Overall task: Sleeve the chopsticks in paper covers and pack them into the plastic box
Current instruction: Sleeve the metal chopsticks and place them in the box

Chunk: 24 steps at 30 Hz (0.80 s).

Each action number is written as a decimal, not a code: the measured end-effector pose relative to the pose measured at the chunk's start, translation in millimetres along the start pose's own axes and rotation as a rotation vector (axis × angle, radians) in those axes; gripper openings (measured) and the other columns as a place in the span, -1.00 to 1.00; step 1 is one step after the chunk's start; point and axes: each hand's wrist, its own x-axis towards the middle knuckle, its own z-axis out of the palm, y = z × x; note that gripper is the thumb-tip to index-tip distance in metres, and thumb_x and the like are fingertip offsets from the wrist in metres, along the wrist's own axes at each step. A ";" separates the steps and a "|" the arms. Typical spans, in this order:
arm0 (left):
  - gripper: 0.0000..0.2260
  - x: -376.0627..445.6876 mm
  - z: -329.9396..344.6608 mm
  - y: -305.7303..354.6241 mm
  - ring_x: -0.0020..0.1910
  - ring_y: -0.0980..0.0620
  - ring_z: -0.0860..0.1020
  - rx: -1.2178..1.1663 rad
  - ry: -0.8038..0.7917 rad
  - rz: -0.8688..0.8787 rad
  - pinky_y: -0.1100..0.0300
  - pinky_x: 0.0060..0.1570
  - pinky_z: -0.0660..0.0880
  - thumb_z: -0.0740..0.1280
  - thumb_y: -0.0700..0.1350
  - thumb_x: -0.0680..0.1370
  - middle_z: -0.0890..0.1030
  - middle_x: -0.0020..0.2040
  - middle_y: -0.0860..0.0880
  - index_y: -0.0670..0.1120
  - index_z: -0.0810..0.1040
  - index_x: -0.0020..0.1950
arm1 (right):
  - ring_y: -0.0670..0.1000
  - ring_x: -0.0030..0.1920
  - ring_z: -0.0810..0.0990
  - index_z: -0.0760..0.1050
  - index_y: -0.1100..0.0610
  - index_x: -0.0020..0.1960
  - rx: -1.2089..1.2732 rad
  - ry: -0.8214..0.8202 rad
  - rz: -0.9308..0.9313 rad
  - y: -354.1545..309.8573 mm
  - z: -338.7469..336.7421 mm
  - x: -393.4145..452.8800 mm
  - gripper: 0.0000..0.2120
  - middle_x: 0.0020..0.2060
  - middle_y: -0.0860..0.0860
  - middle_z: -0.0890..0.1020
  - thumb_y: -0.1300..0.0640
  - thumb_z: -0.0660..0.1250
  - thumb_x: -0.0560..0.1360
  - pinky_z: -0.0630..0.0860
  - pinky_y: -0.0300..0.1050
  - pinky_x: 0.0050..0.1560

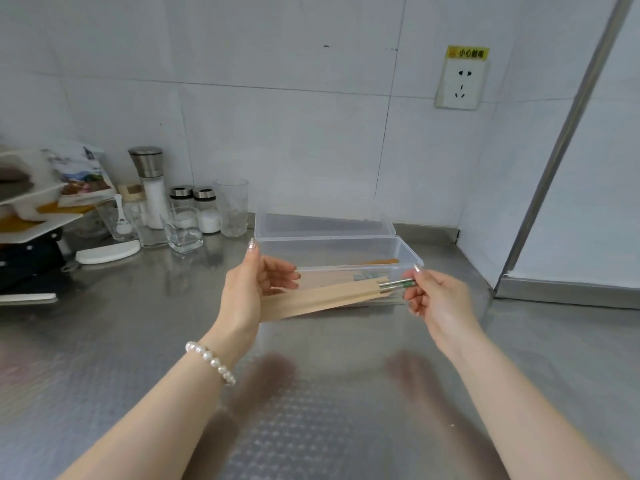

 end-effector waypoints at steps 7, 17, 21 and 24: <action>-0.58 6.1 -5.6 -21.5 0.17 0.06 0.46 0.783 0.019 0.372 0.26 0.10 0.19 -0.02 0.12 0.53 0.57 0.12 0.09 0.01 0.57 0.10 | -0.15 -0.64 0.34 0.44 0.23 -0.26 0.377 0.224 0.026 -20.1 -36.4 19.9 -0.74 -0.57 0.02 0.42 0.24 0.16 0.59 0.20 -0.35 -0.62; -0.77 11.2 -4.6 -12.8 0.12 -0.17 0.41 1.003 -0.165 0.276 0.06 0.16 0.29 0.15 -0.07 0.55 0.54 0.06 -0.13 -0.12 0.52 0.09 | -0.17 -0.63 0.41 0.50 0.17 -0.27 -0.029 0.349 -0.093 -42.4 -4.7 10.6 -0.75 -0.51 0.04 0.51 0.19 0.21 0.57 0.33 -0.29 -0.44; -0.82 -3.5 -10.6 -2.5 0.12 -0.12 0.41 0.960 -0.203 0.271 0.12 0.15 0.28 0.20 -0.17 0.57 0.53 0.07 -0.11 -0.14 0.52 0.11 | -0.08 -0.44 0.44 0.57 0.18 -0.18 -0.258 0.323 -0.156 -58.9 7.0 -8.7 -0.77 -0.48 0.04 0.52 0.17 0.20 0.57 0.32 -0.18 -0.32; -0.86 -17.6 -17.5 1.3 0.09 -0.13 0.43 0.941 -0.229 0.290 0.18 0.07 0.28 0.21 -0.18 0.56 0.55 0.02 -0.08 -0.11 0.53 0.06 | -0.05 -0.41 0.47 0.58 0.18 -0.20 -0.339 0.329 -0.164 -59.9 6.2 -22.1 -0.74 -0.53 -0.01 0.53 0.13 0.21 0.57 0.39 -0.14 -0.18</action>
